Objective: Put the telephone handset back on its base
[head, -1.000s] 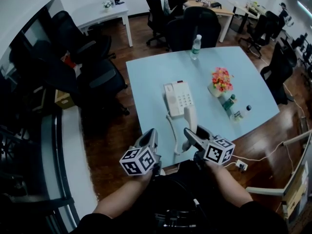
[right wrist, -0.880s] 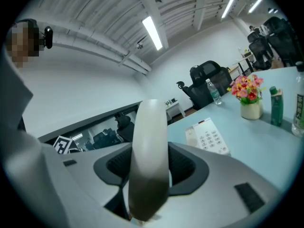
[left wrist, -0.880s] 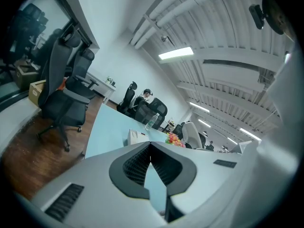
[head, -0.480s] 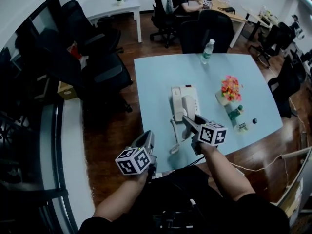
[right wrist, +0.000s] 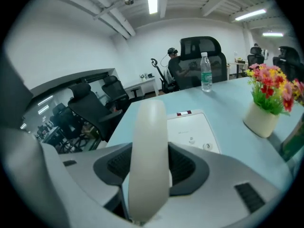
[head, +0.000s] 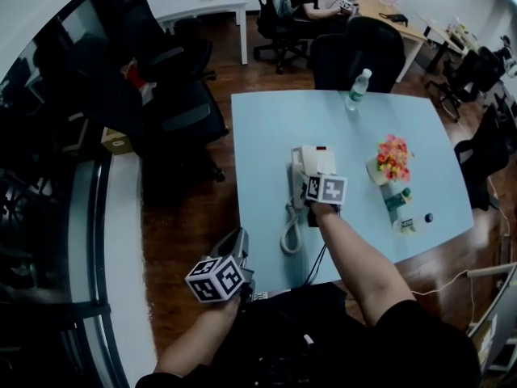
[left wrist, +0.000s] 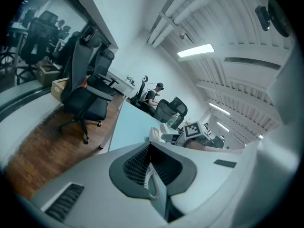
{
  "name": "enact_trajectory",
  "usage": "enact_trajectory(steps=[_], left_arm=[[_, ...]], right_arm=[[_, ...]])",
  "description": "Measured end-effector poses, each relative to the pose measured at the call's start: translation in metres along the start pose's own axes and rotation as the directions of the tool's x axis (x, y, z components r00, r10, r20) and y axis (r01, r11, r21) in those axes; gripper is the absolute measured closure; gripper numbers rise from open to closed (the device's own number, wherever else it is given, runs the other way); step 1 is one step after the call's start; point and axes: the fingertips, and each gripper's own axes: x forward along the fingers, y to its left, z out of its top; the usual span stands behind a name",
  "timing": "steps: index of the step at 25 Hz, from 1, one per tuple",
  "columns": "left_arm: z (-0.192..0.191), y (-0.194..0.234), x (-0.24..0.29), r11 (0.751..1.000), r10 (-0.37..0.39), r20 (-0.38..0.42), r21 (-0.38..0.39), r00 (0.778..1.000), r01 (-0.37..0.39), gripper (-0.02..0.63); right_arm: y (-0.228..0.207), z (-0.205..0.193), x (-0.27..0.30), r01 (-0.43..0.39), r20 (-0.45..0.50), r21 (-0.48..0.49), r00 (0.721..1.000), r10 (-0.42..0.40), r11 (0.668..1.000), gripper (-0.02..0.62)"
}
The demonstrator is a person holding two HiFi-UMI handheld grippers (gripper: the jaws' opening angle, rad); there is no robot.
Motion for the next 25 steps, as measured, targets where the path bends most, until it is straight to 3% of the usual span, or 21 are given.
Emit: enact_trajectory(steps=[5, 15, 25], left_arm=[[-0.003, -0.001, 0.002, 1.000, 0.003, -0.008, 0.005, 1.000, -0.003, 0.606], [-0.009, -0.002, 0.003, 0.999, 0.001, -0.046, 0.032, 0.999, 0.000, 0.606], [-0.009, -0.004, 0.002, 0.999, 0.000, -0.045, 0.039, 0.999, 0.001, 0.606]], right_arm=[[-0.005, -0.009, 0.026, 0.046, -0.066, -0.008, 0.997, -0.046, 0.999, 0.356], [-0.009, -0.014, 0.040, 0.072, -0.084, -0.035, 0.994, -0.074, 0.997, 0.354], [-0.011, -0.019, 0.025, 0.084, -0.093, -0.093, 0.991, -0.092, 0.992, 0.311]])
